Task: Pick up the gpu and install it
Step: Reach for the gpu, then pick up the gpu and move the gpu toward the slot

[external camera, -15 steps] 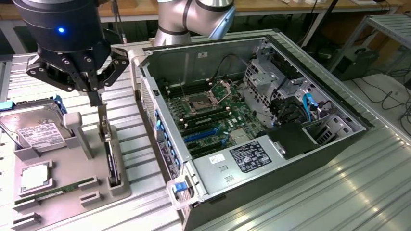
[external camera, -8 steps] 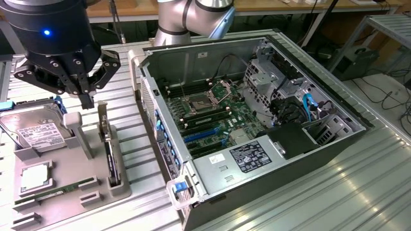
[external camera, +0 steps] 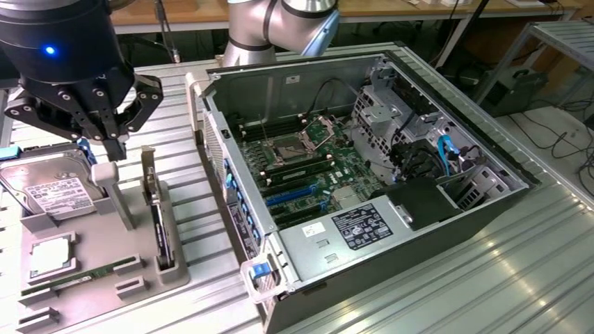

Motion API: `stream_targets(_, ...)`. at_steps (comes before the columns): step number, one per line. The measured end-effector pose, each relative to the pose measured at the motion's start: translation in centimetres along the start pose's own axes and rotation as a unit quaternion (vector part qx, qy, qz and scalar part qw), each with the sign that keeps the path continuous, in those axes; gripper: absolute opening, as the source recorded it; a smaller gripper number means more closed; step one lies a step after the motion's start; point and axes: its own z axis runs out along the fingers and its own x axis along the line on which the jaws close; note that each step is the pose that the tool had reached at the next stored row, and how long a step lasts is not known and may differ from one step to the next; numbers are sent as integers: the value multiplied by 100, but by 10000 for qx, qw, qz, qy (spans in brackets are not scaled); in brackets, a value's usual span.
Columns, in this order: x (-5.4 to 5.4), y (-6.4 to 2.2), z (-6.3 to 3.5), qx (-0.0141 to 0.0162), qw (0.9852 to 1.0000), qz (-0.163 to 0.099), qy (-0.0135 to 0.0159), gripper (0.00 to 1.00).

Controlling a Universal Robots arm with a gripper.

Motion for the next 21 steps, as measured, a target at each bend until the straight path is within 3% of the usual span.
stream_targets(4, -33, -2, 3, 0, 10000, -1, 0, 11)
stream_targets(9, -186, 8, 24, 0, 10000, -19, 5, 11)
stream_targets(21, -187, 8, 24, 0, 10000, -19, 5, 11)
